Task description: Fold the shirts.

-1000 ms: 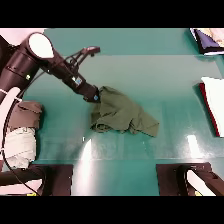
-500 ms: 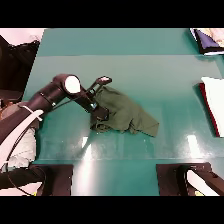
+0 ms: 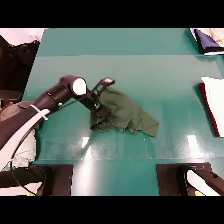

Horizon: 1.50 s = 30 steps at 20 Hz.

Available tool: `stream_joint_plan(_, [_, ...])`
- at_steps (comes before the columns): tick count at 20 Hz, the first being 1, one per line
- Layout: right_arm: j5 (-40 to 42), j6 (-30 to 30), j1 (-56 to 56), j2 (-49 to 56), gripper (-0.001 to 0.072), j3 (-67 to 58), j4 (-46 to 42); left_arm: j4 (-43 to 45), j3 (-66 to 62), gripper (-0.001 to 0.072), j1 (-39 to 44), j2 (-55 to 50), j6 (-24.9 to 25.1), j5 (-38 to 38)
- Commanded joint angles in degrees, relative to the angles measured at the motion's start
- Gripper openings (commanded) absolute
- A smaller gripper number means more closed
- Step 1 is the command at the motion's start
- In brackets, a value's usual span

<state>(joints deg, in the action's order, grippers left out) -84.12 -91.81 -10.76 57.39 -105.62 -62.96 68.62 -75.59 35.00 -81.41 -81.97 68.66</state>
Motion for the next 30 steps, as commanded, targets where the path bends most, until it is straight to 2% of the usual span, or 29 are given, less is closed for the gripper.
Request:
stream_joint_plan(1, [-2.03, -0.02, 0.07, 0.09, 0.0019, 0.04, 0.00, 1.20, -9.81, 0.0026, 0.07, 5.62, 2.03, 2.51])
stream_joint_plan(5, [-2.45, -0.02, 0.07, -1.55, 0.0020, 6.05, 0.04, 11.23, -23.54, 0.0026, 0.07, 13.55, 1.99, 2.51])
stream_joint_plan(9, [0.26, 0.35, 1.60, -5.38, 0.0021, 23.65, 3.08, 19.74, -28.22, 0.0026, 0.07, 18.40, 1.75, 3.23])
stream_joint_plan(11, [3.89, 3.28, 5.51, -6.95, 0.0025, 33.05, 6.23, 20.20, -28.20, 0.0026, 0.07, 18.71, 1.31, 5.66])
stream_joint_plan(12, [6.29, 3.52, 8.15, -7.48, 0.0154, 37.27, 7.06, 20.22, -28.13, 0.0026, 0.07, 18.45, 1.29, 7.10])
stream_joint_plan(13, [9.25, 3.56, 11.41, -7.76, 0.0454, 41.48, 7.48, 20.28, -28.13, 0.0026, 0.07, 18.16, 1.29, 8.15])
stream_joint_plan(14, [12.17, 3.54, 14.45, -7.69, 0.0622, 44.89, 7.50, 20.33, -28.15, 0.0026, 0.07, 17.90, 1.18, 8.87])
stream_joint_plan(18, [27.91, 3.54, 27.04, -6.25, 0.0630, 55.63, 7.96, 20.41, -28.13, 0.0026, 0.07, 17.35, 0.79, 10.01])
stream_joint_plan(20, [32.35, 3.54, 31.08, -3.82, 0.0630, 57.53, 7.96, 20.41, -28.13, 0.0026, 0.07, 17.35, 0.76, 10.97])
stream_joint_plan(24, [33.48, 3.54, 32.89, 0.28, 0.0628, 55.87, 7.91, 20.41, -28.13, 0.0026, 0.07, 17.35, 0.76, 14.84])
stream_joint_plan(28, [33.77, 4.07, 32.81, 4.42, 0.0628, 54.21, 8.35, 20.41, -28.13, 0.0026, 0.07, 17.35, 0.74, 14.86])
stream_joint_plan(30, [32.50, 9.90, 32.81, 8.02, 0.0629, 54.21, 13.49, 20.41, -28.13, 0.0026, 0.07, 17.35, 0.74, 14.93])
